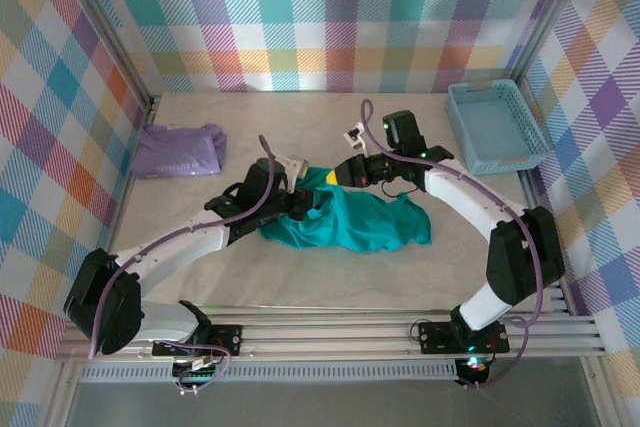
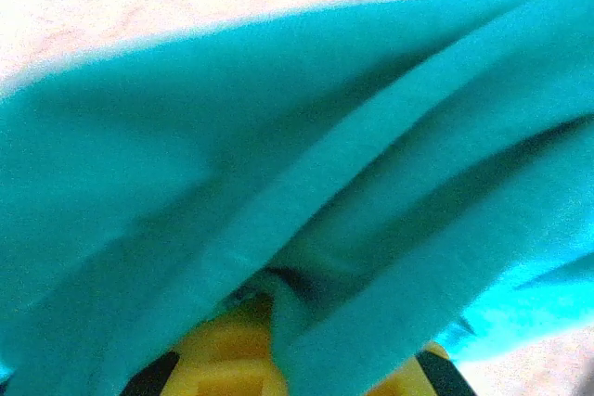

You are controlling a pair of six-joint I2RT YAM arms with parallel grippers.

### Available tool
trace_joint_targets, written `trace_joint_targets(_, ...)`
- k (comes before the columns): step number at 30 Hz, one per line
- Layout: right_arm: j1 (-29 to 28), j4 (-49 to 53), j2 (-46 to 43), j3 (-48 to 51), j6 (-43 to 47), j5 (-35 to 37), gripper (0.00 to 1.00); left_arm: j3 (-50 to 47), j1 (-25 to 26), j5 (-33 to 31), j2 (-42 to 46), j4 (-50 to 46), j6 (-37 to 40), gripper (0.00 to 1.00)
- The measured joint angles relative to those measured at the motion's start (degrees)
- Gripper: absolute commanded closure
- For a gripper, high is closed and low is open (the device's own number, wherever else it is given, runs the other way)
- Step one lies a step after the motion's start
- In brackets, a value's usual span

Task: Fold the inside-out t-shirt

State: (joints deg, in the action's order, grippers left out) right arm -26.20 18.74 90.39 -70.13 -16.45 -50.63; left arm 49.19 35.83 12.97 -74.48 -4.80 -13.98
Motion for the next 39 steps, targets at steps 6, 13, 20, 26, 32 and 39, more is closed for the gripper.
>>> trace_joint_targets(6, 0.24, 6.45, -1.51, -2.16, 6.38, 8.2, 0.77, -3.63, -2.93, 15.74, 6.8, 6.75, -3.17, 1.0)
trace_joint_targets(13, -2.1, 7.19, -7.87, -0.11, 11.54, 22.1, 0.65, -4.92, -2.93, 21.73, 9.09, 9.53, -5.55, 1.0)
trace_joint_targets(20, -7.69, 3.89, -23.8, 12.22, 20.48, 27.43, 0.56, -4.92, -2.93, 21.92, 8.9, 9.42, -6.86, 1.0)
trace_joint_targets(26, -12.07, -2.16, -22.21, 15.76, 23.23, 27.08, 0.52, -4.92, -2.97, 21.94, 8.87, 9.29, -7.69, 1.0)
trace_joint_targets(32, -12.04, -6.99, -15.65, 15.93, 23.58, 27.12, 0.9, -4.92, -2.97, 21.97, 9.18, 8.81, -7.74, 1.0)
trace_joint_targets(39, -8.72, -13.16, -16.96, 18.88, 21.77, 15.67, 1.0, -4.92, -3.85, 22.36, 10.58, 8.2, -9.7, 0.98)
